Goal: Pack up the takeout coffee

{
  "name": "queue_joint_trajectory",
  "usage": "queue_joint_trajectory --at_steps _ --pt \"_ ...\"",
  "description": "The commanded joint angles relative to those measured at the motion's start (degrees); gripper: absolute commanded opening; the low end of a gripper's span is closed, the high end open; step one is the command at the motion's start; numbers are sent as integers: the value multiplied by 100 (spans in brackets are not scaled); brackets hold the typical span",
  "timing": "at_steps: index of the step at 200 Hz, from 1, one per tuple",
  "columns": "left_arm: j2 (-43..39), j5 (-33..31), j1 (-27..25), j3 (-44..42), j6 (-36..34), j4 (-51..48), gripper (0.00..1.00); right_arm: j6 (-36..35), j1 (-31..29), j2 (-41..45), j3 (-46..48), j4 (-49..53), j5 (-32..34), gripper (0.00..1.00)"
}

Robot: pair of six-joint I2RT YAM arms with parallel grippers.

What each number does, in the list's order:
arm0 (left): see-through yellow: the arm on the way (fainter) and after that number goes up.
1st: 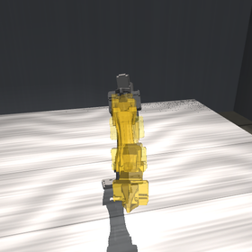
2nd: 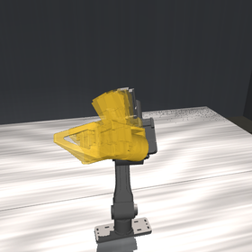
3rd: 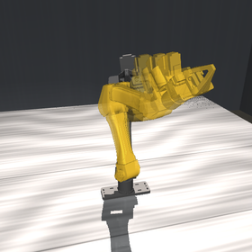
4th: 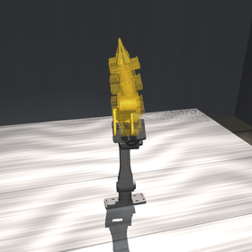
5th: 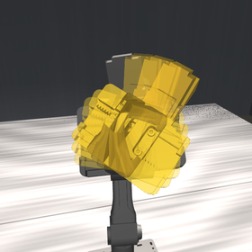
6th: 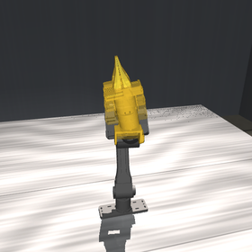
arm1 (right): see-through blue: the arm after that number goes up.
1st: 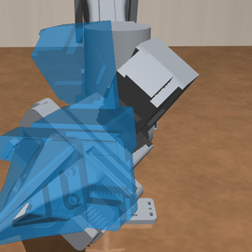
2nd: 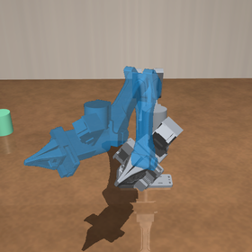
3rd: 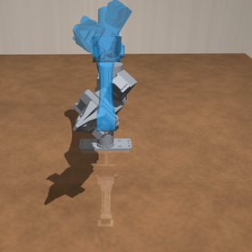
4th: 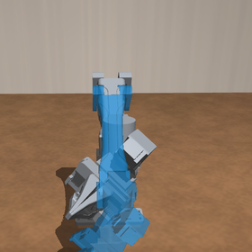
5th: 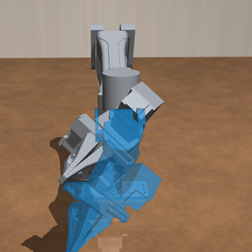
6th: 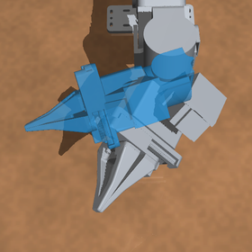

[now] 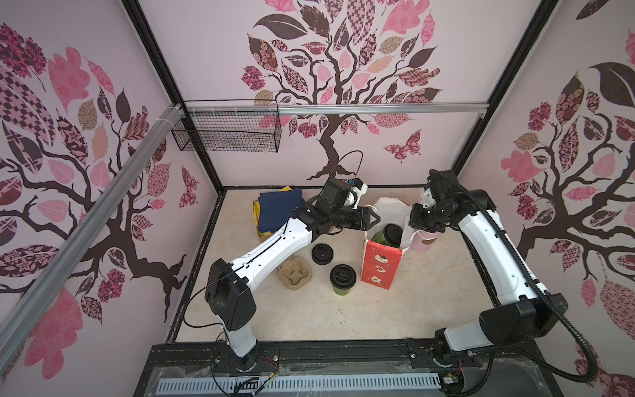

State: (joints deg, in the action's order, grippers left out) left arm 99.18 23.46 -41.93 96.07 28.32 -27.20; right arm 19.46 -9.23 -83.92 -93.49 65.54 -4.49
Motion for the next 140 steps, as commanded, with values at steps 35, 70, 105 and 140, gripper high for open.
queue_joint_trajectory --at_steps 35,70,105,140 --pt "-1227 -594 218 -682 -755 314 79 -219 27 815 -157 8 244 76" --pt "-2046 -1313 477 -1551 -975 1174 83 -572 21 1348 352 -667 388 78" --pt "-2235 -2081 684 -1862 -1530 1129 83 -830 23 2057 1496 -1729 430 77" --pt "-2298 -2771 786 -1896 -1613 1205 83 -960 26 2176 1310 -1402 18 74"
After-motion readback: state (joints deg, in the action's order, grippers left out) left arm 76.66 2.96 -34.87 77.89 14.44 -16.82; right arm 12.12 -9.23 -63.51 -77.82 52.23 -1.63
